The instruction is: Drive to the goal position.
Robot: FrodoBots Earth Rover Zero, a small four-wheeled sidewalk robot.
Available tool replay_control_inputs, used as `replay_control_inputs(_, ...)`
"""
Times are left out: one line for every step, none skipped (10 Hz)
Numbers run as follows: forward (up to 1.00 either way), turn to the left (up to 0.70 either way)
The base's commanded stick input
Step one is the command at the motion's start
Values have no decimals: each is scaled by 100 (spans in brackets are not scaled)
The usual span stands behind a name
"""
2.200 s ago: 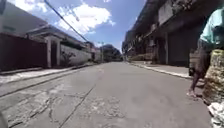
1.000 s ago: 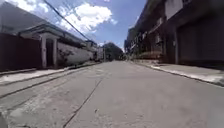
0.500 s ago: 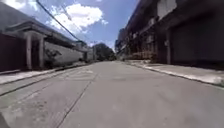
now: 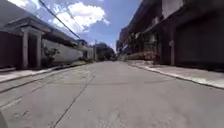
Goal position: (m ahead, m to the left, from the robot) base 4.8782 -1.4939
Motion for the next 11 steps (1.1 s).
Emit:
replay_control_inputs(85,0)
replay_control_inputs(85,0)
replay_control_inputs(85,0)
replay_control_inputs(85,0)
replay_control_inputs(85,0)
replay_control_inputs(85,-7)
replay_control_inputs(85,-26)
replay_control_inputs(85,-34)
replay_control_inputs(85,-34)
replay_control_inputs(85,-34)
replay_control_inputs(85,-34)
